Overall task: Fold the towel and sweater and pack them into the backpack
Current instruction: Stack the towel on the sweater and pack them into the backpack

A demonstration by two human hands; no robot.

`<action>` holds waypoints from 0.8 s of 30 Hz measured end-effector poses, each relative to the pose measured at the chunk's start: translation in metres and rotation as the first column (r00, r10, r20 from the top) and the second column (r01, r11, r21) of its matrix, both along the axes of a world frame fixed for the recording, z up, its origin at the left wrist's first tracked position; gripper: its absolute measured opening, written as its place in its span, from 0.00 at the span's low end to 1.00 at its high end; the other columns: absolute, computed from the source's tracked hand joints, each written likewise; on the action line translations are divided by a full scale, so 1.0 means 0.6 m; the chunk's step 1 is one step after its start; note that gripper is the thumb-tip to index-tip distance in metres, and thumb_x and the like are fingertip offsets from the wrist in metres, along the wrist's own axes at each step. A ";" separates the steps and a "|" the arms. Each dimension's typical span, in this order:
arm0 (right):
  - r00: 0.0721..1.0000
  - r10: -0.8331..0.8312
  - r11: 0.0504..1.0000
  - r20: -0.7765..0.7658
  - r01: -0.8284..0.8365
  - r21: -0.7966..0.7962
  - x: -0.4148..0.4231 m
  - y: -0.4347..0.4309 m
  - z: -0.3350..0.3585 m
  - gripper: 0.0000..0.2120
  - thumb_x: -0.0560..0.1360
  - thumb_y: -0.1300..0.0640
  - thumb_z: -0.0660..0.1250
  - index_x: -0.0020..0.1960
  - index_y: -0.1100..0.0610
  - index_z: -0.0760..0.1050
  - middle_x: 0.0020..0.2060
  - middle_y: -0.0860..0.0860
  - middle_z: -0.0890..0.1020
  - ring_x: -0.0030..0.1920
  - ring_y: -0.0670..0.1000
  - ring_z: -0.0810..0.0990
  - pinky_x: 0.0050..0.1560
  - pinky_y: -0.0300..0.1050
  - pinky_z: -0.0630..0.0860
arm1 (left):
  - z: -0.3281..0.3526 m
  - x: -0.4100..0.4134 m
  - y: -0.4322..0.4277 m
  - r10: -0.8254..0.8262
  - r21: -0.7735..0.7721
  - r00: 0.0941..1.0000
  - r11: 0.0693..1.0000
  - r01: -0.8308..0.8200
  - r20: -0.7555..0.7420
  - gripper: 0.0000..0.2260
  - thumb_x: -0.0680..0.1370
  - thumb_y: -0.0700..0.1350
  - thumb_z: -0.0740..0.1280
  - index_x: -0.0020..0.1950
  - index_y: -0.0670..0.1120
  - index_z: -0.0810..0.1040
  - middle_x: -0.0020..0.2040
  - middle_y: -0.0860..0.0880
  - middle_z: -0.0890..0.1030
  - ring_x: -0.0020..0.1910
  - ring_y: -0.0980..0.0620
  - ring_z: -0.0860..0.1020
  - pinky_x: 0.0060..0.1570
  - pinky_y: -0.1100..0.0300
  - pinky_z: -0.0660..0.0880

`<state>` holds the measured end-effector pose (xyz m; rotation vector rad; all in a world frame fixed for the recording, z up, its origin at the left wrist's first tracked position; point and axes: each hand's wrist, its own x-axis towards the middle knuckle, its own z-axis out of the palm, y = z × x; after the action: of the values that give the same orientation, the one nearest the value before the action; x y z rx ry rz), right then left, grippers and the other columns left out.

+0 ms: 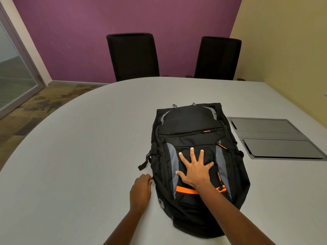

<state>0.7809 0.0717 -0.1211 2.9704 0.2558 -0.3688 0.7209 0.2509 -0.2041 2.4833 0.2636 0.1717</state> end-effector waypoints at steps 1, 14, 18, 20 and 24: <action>1.000 -0.003 1.000 -0.005 0.003 -0.001 0.000 0.001 0.001 0.34 0.76 0.35 0.51 0.75 0.43 0.39 0.76 0.55 0.39 0.73 0.67 0.37 0.64 0.74 0.55 | 0.005 -0.008 -0.003 0.000 0.023 1.000 1.000 0.000 -0.009 0.11 0.82 0.46 0.53 0.51 0.45 0.74 0.47 0.50 0.76 0.45 0.54 0.71 0.42 0.64 0.67; 0.999 0.027 1.000 -0.047 -0.027 0.007 -0.018 0.002 0.011 0.36 0.76 0.35 0.54 0.76 0.43 0.39 0.76 0.55 0.39 0.73 0.68 0.42 0.63 0.67 0.66 | 0.037 -0.112 -0.063 0.004 0.096 1.000 0.995 -0.006 0.018 0.05 0.78 0.42 0.63 0.48 0.48 0.78 0.42 0.50 0.81 0.39 0.53 0.78 0.34 0.64 0.70; 0.993 0.061 0.995 -0.099 -0.052 0.090 -0.042 -0.002 0.014 0.35 0.76 0.36 0.53 0.76 0.46 0.42 0.76 0.53 0.42 0.74 0.67 0.43 0.67 0.64 0.63 | 0.044 -0.149 -0.086 0.081 -0.005 0.997 0.997 -0.081 -0.015 0.08 0.81 0.45 0.59 0.51 0.46 0.77 0.46 0.51 0.78 0.45 0.53 0.76 0.39 0.65 0.67; 0.994 0.096 0.985 -0.058 -0.086 0.150 -0.070 0.000 0.013 0.32 0.78 0.39 0.54 0.76 0.50 0.47 0.76 0.52 0.48 0.74 0.64 0.46 0.68 0.62 0.60 | 0.042 -0.157 -0.089 0.166 -0.116 0.986 0.979 -0.165 0.004 0.08 0.81 0.46 0.58 0.50 0.46 0.75 0.45 0.53 0.75 0.45 0.54 0.73 0.37 0.67 0.64; 0.866 0.346 0.861 0.360 -0.445 0.246 -0.144 0.020 -0.019 0.21 0.66 0.57 0.74 0.57 0.54 0.77 0.52 0.53 0.80 0.53 0.56 0.79 0.44 0.47 0.77 | 0.048 -0.169 -0.096 0.236 -0.173 0.972 0.957 -0.233 -0.003 0.06 0.79 0.47 0.62 0.45 0.47 0.74 0.41 0.54 0.74 0.40 0.55 0.72 0.36 0.67 0.67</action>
<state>0.6947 0.0835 -0.1325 3.1024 0.9620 0.2056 0.6197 0.1934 -0.1755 2.2726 0.5440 0.2576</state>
